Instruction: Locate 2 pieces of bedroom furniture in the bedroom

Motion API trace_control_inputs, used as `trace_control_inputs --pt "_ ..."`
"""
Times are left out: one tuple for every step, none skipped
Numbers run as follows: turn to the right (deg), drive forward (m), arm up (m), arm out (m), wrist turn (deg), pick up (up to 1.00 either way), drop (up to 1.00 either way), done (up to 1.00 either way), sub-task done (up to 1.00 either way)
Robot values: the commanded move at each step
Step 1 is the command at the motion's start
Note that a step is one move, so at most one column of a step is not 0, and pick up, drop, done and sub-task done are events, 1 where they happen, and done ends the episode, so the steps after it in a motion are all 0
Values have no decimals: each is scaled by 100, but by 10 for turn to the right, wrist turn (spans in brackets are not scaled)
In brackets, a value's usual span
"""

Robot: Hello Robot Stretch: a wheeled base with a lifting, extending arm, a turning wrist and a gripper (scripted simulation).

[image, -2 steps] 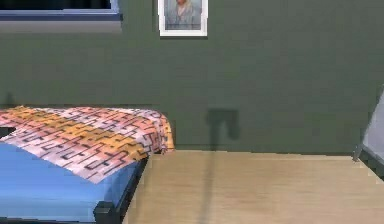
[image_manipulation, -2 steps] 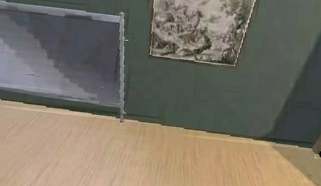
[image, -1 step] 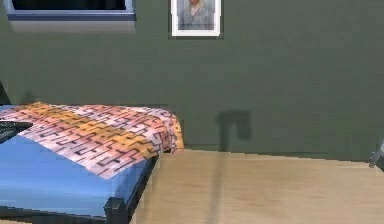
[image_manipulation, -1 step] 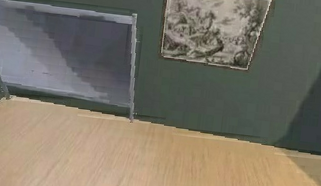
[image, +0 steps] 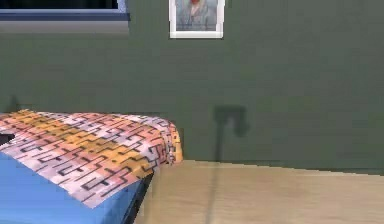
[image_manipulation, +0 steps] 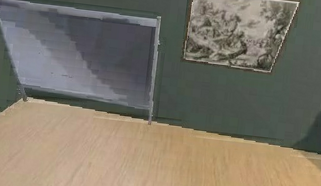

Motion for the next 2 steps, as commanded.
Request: trace_control_inputs --pt "-450 0 0 0 0 0 0 0 0" --pt "0 0 0 0 0 0 0 100 0"
